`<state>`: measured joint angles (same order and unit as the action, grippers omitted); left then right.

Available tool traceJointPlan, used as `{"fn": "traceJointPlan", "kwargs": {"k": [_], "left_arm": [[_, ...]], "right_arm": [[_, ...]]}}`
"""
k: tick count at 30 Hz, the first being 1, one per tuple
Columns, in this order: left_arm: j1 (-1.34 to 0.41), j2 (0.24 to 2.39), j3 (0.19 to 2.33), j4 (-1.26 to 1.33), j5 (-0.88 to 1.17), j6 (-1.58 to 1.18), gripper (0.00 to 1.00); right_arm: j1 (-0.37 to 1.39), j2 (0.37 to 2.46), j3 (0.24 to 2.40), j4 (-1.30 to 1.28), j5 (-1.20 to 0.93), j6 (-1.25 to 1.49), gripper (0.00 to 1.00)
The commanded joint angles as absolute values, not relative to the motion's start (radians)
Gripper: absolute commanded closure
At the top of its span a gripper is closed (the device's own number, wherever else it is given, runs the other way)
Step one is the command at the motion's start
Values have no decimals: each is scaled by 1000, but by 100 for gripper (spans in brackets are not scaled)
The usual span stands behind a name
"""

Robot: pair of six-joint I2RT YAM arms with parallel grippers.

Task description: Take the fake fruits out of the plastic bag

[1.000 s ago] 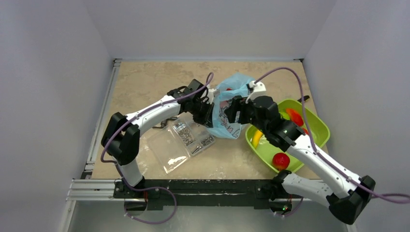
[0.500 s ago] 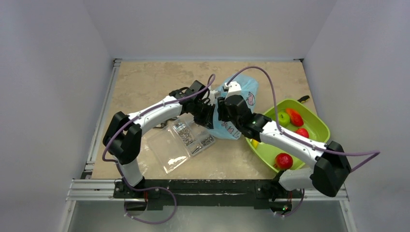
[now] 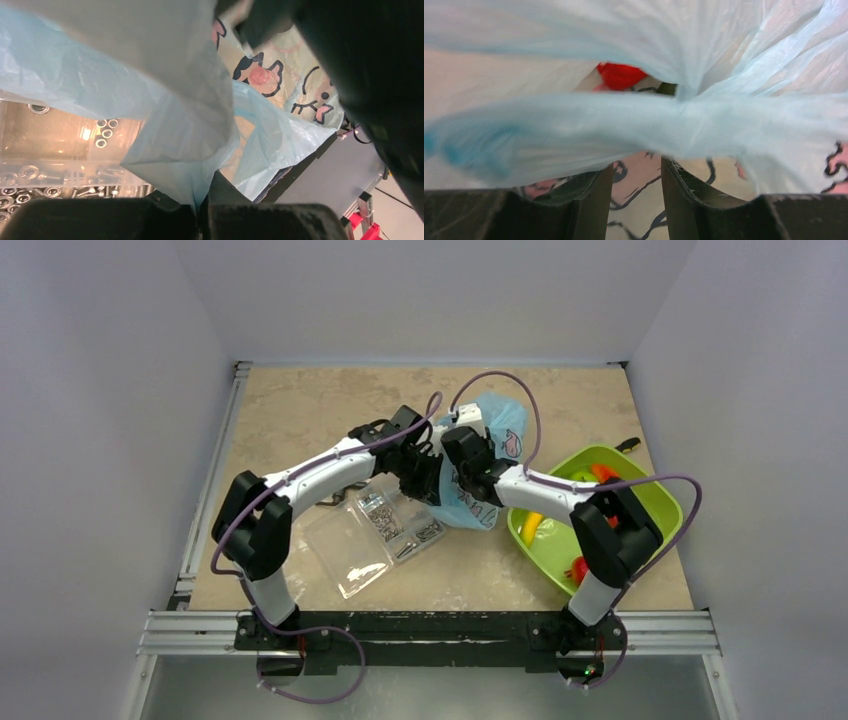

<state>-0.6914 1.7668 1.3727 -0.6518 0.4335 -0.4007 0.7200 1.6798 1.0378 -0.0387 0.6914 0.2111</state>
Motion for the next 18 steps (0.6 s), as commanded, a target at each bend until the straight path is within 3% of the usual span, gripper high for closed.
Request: {"fn": "traceJointPlan", "kwargs": {"k": [1, 9, 18], "left_arm": [[-696, 1717, 1403, -629, 451, -391, 100], [-697, 1717, 1404, -628, 455, -394, 100], [-697, 1722, 1404, -627, 459, -396, 100]], "right_arm": [[659, 1712, 1101, 11, 762, 148, 61], [597, 1817, 1179, 26, 781, 110, 54], [548, 1947, 1278, 33, 797, 47, 34]]}}
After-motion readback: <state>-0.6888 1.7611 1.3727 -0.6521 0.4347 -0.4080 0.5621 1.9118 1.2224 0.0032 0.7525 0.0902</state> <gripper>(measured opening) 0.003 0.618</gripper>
